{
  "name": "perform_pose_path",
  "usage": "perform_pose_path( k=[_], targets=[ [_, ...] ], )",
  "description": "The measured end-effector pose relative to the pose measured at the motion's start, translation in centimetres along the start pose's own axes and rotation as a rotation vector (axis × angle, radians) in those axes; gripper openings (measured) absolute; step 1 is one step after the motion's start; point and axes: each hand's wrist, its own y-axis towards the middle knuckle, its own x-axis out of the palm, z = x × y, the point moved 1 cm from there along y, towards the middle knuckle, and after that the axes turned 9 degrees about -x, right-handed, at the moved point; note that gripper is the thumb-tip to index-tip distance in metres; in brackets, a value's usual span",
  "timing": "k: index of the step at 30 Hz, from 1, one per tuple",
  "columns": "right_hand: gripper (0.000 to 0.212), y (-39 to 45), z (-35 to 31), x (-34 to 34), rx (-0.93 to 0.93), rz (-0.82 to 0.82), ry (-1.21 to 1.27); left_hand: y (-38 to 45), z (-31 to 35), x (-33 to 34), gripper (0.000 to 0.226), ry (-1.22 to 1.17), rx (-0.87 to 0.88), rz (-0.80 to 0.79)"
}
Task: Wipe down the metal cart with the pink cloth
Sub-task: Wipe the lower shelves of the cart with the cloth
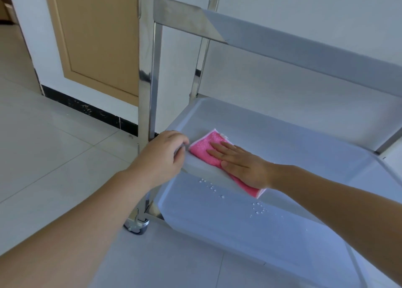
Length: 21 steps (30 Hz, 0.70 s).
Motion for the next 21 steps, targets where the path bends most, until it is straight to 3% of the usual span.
perform_pose_path(
  k=[2,5,9,11,19,21],
  targets=[
    [0.043,0.1,0.1,0.1,-0.012,-0.004,-0.011,-1.5,-0.6,-1.4,0.014,0.01,0.023,0.002],
    [0.044,0.1,-0.1,0.0,-0.026,-0.003,-0.015,-2.9,-1.5,-3.8,0.011,0.083,-0.016,0.127],
    [0.043,0.3,0.1,-0.1,-0.035,-0.017,-0.028,-2.6,-3.7,-5.7,0.032,0.182,-0.341,0.317],
    [0.043,0.7,0.7,-0.2,-0.055,-0.016,-0.038,-2.0,-4.5,-5.8,0.04,0.195,-0.436,0.286],
    [0.048,6.2,8.1,-2.0,0.043,-0.016,-0.079,-0.7,-5.4,-5.2,0.041,0.082,-0.312,0.183],
    [0.046,8.3,10.0,-2.2,0.098,0.078,0.016,-0.4,-5.9,-5.3,0.042,0.1,-0.301,0.171]
  ],
)
